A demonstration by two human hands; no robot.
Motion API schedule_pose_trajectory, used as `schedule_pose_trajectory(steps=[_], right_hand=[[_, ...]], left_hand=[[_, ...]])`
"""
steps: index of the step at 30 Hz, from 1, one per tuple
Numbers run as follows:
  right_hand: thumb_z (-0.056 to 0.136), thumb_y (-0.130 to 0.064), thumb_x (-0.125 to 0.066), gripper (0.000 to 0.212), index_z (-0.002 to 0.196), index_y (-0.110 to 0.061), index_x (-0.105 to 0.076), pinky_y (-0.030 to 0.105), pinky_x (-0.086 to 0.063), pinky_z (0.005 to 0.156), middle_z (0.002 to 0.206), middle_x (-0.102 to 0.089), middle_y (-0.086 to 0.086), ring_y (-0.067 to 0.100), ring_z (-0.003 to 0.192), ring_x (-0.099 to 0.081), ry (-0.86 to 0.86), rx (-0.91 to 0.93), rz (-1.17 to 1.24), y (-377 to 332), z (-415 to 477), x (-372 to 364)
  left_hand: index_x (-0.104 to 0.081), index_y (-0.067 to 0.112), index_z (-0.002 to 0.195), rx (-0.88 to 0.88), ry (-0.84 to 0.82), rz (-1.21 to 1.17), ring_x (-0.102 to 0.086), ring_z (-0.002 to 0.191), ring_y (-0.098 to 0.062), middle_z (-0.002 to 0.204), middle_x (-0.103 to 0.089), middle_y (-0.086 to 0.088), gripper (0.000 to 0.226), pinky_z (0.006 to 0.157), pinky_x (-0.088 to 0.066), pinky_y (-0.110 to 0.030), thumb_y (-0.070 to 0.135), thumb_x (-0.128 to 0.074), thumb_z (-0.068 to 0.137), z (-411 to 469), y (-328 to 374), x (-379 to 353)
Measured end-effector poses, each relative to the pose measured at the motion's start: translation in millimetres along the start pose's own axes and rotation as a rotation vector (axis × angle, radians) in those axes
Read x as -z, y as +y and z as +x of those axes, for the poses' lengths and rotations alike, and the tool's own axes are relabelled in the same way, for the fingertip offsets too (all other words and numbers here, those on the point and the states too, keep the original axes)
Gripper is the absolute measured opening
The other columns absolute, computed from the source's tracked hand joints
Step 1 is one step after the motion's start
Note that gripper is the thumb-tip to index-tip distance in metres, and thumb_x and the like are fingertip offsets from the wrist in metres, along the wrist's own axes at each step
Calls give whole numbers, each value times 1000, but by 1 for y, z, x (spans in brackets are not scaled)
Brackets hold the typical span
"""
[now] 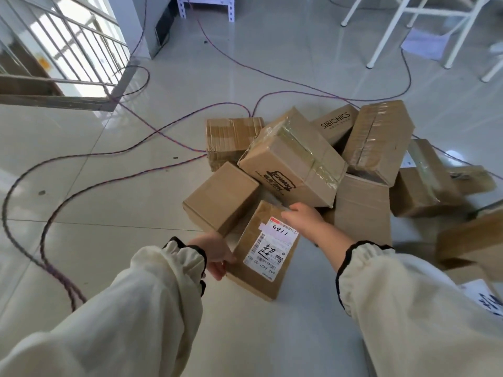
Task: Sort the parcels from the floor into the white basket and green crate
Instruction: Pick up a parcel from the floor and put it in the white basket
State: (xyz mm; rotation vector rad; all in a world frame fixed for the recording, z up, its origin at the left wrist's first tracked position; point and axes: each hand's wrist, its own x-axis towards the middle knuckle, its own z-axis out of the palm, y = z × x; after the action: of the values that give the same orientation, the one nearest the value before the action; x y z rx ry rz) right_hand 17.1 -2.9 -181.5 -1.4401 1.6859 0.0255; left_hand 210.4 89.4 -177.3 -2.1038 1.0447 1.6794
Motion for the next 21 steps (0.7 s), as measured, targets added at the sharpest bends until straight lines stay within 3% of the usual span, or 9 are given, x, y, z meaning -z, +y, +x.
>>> schedule_pose_trajectory(steps=[2,4,5,6,7,9,12,14,21], right_hand=[[85,-26,-53,26,110,-22,-60,28,-40,75,105,-59,3,20,96,-55,6,20,20,10,-6,-8],[84,-20,-54,5,82,-22,-59,28,-35,65,81,-55,1,18,77,-51,-1,46,62,17,-10,-15],[84,-18,-55,7,85,-19,-62,28,-37,68,85,-58,2,19,81,-54,1,57,90,21,-11,-17],[86,-18,-55,19,103,-14,-64,28,-39,77,101,-61,4,21,95,-56,25,56,134,25,-12,-18],[88,-18,-55,35,121,-10,-58,28,-40,85,118,-58,8,24,109,-55,63,20,163,29,-14,-17],[91,-24,-53,47,133,-6,-46,34,-42,92,132,-50,14,30,116,-51,30,-125,183,40,-23,-14],[95,-32,-49,50,139,-14,-36,49,-45,90,137,-44,18,41,117,-50,-356,-400,319,55,-42,-12],[96,-30,-47,47,140,-16,-36,57,-44,96,136,-45,22,47,117,-50,-506,-429,428,62,-47,-15],[99,-20,-44,41,138,-13,-38,56,-47,90,127,-51,24,49,113,-53,-544,-440,521,72,-45,-28]], left_hand=[[-59,-1,116,44,-154,95,-69,98,-25,111,-70,-14,35,70,-53,-35,27,-55,95,0,-2,-7],[-55,3,123,51,-206,126,-66,105,-28,120,-65,-13,40,78,-52,-42,31,-57,94,1,0,-10],[-52,4,128,19,-173,112,-65,106,-29,124,-63,-12,45,81,-51,-44,32,-59,93,2,3,-10],[-47,6,134,-35,-102,81,-65,105,-29,126,-61,-11,52,82,-52,-44,33,-61,91,4,5,-10],[-41,9,140,-97,-25,27,-65,104,-29,128,-60,-11,60,82,-52,-44,33,-64,90,7,8,-10],[-25,17,148,-180,47,-91,-65,103,-30,134,-55,-11,75,79,-54,-43,29,-66,88,8,9,-12],[-10,31,151,-210,-26,-111,-67,99,-30,136,-52,-12,85,79,-55,-44,22,-67,88,5,6,-24],[-9,36,150,-244,-61,-113,-69,90,-28,133,-55,-12,87,79,-56,-45,17,-66,88,6,2,-31],[-15,36,149,-279,-65,-152,-72,76,-19,111,-62,-5,85,68,-59,-38,19,-69,86,19,-6,-31]])
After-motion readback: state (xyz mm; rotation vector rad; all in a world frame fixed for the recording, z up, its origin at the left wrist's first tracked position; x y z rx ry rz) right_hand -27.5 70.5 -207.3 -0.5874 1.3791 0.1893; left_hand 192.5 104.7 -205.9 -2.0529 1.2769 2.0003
